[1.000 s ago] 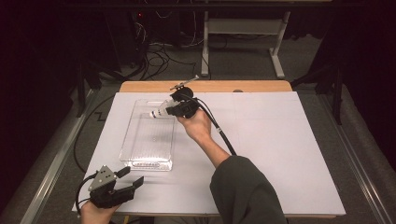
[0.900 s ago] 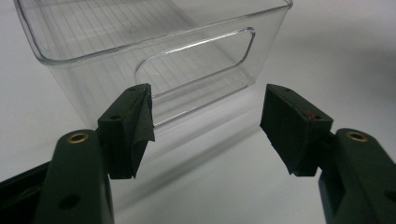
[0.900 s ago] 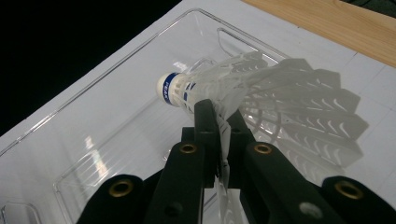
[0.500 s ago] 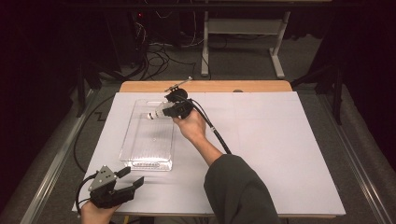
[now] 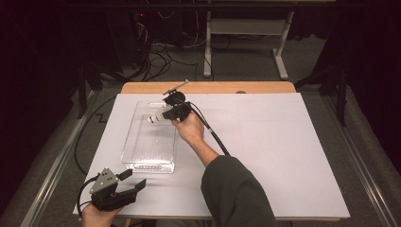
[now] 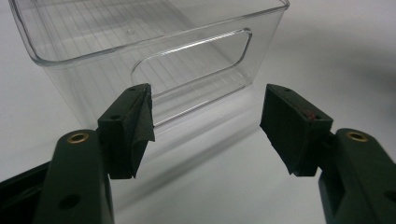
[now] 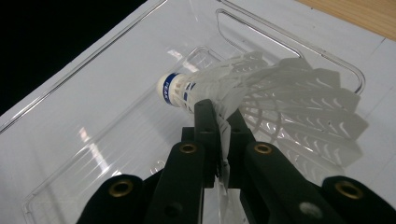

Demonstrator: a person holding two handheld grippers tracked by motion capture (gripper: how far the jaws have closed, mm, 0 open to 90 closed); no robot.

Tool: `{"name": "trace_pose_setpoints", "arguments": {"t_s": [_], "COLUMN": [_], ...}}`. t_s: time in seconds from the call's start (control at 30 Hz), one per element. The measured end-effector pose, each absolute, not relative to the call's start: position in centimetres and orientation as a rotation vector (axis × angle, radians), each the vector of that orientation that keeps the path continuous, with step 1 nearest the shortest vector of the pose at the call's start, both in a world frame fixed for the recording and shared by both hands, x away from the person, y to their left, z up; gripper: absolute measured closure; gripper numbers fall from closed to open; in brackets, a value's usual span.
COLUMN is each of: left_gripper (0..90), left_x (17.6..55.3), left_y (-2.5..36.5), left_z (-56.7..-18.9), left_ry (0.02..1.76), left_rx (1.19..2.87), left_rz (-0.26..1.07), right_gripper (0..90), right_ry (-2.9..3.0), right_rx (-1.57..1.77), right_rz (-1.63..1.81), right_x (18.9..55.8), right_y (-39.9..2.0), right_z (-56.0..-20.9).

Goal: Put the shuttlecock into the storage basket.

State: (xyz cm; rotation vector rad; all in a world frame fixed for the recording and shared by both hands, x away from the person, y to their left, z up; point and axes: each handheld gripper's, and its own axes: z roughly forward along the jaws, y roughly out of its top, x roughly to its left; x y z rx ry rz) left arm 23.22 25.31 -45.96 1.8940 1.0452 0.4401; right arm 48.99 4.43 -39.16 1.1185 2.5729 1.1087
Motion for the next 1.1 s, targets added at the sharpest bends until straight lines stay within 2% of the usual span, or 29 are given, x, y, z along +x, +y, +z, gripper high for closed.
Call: {"name": "trace_pose_setpoints", "arguments": {"t_s": [1.1], "left_gripper": [35.2], "left_x": [23.2], "left_y": [25.1], "left_z": [-45.9], "left_ry": [1.031], "left_rx": [1.903], "left_rz": [0.438], "right_gripper": [88.8], "right_ry": [2.626], "right_rx": [1.104], "right_rz": [1.026], "right_x": [49.4], "right_y": [7.6], "right_z": [-40.1]}}
